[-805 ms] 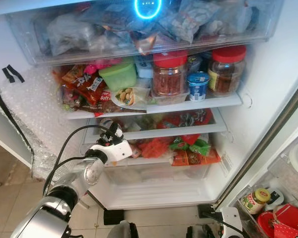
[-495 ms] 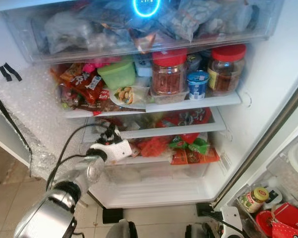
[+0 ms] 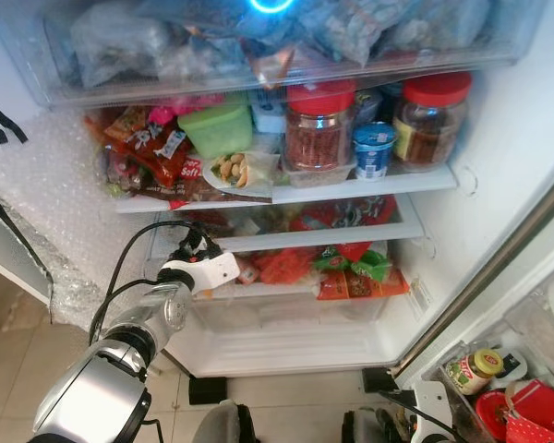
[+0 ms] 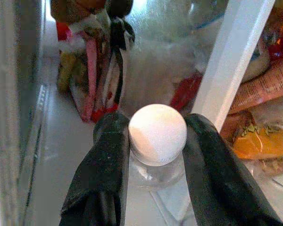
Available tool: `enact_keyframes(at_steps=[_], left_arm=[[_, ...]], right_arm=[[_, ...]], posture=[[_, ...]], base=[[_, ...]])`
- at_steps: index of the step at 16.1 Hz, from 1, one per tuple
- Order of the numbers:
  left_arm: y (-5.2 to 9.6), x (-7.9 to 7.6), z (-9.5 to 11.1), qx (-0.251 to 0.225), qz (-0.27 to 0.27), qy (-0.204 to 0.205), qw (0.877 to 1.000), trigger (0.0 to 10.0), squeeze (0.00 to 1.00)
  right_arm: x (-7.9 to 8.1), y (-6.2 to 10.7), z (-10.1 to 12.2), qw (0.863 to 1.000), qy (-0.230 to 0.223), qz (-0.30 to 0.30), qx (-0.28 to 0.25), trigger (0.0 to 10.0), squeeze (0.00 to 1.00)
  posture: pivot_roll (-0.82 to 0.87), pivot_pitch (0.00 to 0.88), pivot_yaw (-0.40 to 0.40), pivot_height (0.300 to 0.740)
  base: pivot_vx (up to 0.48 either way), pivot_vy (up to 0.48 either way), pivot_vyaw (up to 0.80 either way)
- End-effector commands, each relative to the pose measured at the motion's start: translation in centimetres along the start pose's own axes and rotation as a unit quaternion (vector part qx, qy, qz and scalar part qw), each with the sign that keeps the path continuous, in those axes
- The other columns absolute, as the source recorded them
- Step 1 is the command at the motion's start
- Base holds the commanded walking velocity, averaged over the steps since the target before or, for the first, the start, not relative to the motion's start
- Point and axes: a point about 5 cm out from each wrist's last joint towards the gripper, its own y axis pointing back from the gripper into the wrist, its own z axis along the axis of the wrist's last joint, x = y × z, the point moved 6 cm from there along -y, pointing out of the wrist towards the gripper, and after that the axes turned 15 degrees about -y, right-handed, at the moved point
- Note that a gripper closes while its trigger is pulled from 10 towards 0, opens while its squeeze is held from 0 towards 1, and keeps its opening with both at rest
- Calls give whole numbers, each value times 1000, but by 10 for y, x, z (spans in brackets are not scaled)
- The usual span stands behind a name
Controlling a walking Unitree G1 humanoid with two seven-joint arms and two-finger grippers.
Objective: Restocking fridge
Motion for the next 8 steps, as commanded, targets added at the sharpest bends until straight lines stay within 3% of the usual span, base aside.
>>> enact_keyframes(at_steps=[1, 2, 3, 8], left_arm=[[-2, 4, -5, 16, 4, 4, 1000, 10000, 0], [-3, 5, -5, 21, 8, 13, 1000, 10000, 0], [-4, 9, -4, 24, 15, 18, 999, 10000, 1000], [-8, 23, -8, 39, 39, 34, 998, 10000, 1000]], right_arm=[[-14, 11, -49, 997, -5, -22, 69, 10000, 0], [-15, 12, -49, 997, -5, -22, 69, 10000, 0], [-15, 12, -50, 997, -5, -21, 70, 10000, 0], [-16, 13, -54, 997, -4, -20, 74, 10000, 0]], posture=[[-155, 155, 93, 652], [-154, 157, 91, 652], [-154, 157, 91, 652], [-148, 172, 89, 652]], base=[[0, 0, 0], [0, 0, 0], [0, 0, 0], [0, 0, 0]])
